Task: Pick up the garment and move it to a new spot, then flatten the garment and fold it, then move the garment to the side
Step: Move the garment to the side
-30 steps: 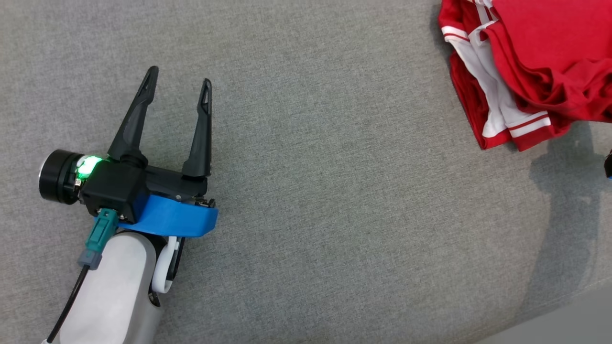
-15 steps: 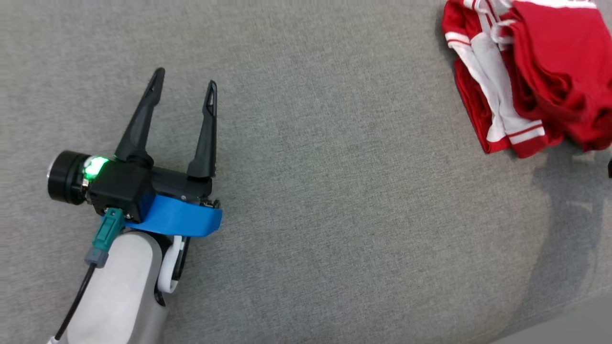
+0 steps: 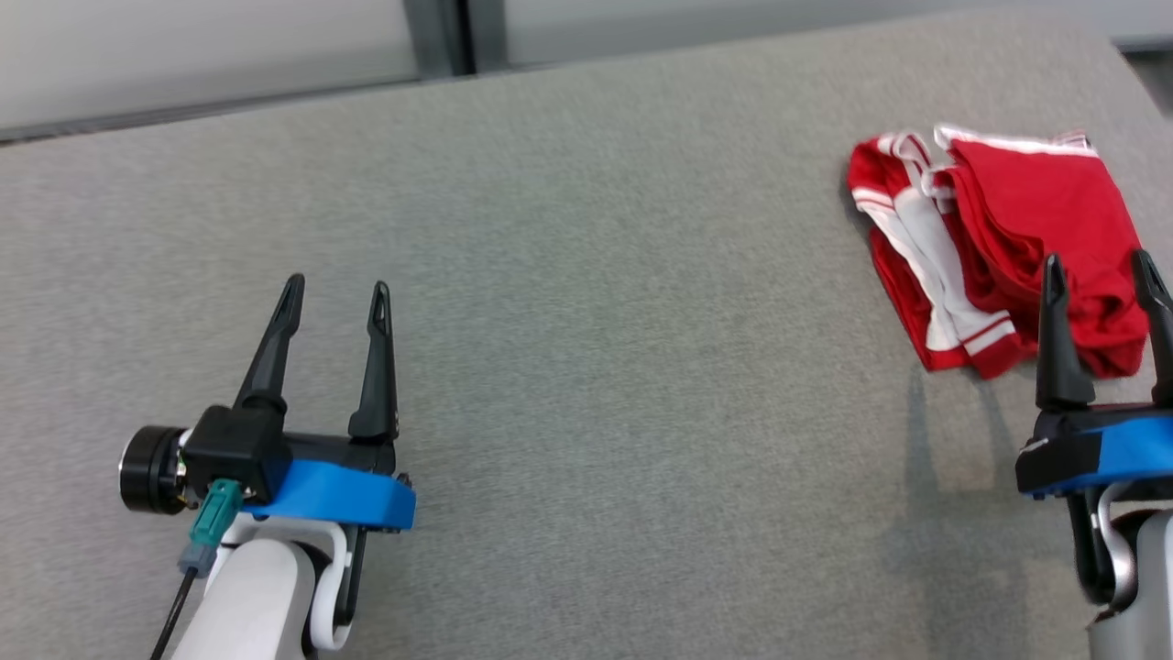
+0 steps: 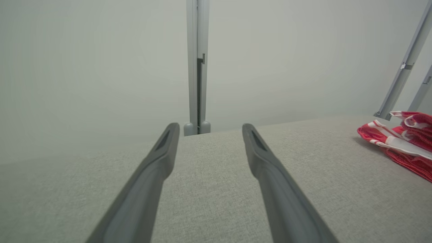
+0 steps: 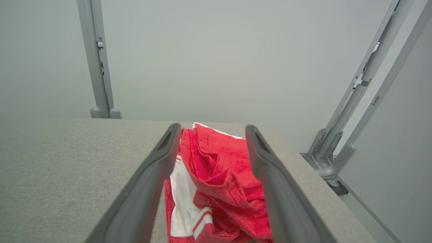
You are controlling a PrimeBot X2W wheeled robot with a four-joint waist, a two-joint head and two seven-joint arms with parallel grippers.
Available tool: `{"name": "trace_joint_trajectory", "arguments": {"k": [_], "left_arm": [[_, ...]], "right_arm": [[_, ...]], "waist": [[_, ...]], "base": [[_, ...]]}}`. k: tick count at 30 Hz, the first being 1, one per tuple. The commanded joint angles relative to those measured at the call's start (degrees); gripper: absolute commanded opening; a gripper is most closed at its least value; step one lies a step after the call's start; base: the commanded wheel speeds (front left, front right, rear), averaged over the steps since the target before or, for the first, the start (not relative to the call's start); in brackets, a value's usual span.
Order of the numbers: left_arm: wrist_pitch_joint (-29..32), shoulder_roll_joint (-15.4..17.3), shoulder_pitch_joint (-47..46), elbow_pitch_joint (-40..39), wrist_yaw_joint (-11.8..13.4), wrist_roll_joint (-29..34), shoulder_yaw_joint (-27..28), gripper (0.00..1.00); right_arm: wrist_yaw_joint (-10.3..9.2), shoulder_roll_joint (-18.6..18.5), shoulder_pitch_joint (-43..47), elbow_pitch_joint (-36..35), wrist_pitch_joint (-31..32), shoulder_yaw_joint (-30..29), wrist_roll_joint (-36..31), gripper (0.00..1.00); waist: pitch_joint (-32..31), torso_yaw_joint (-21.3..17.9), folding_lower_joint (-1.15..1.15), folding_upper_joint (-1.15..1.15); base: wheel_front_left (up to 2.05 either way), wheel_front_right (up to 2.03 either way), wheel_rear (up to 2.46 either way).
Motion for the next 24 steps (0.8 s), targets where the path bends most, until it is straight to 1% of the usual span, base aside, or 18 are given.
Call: {"name": "trace_joint_trajectory", "arguments": {"k": [1, 7, 12, 19, 24], "left_arm": [[-0.26, 0.03, 1.36, 0.50, 0.42, -0.36, 0.40, 1.00], [-0.79, 0.06, 3.92, 1.75, 1.14, -1.16, 0.99, 1.00], [-1.14, 0.22, 5.59, 2.72, 1.56, -1.78, 1.75, 1.00], [-1.27, 0.92, 8.10, 3.96, 1.27, -1.47, 1.19, 1.00], [-0.92, 1.28, 10.33, 4.64, 0.92, -1.88, 0.35, 1.00]], "right_arm": [[-0.03, 0.54, 2.09, -1.77, 0.66, 0.76, 0.85, 1.00], [-0.02, 2.59, 6.88, -5.27, 2.80, 3.90, 2.55, 1.00], [-0.02, 3.75, 9.70, -6.51, 3.85, 4.95, 3.52, 1.00], [-0.02, 4.32, 13.02, -7.64, 5.31, 5.91, 3.89, 1.00], [-0.02, 4.48, 16.85, -9.43, 6.49, 6.35, 4.41, 1.00]], "waist": [[-1.23, 1.05, 0.02, 0.02], [-4.33, 5.50, 0.02, 0.02], [-6.25, 8.95, 0.02, 0.02], [-9.53, 10.94, 0.02, 0.02], [-12.34, 11.23, 0.02, 0.02]], "base": [[0.00, 0.00, 0.00], [0.00, 0.00, 0.00], [0.00, 0.00, 0.00], [0.00, 0.00, 0.00], [0.00, 0.00, 0.00]]}}
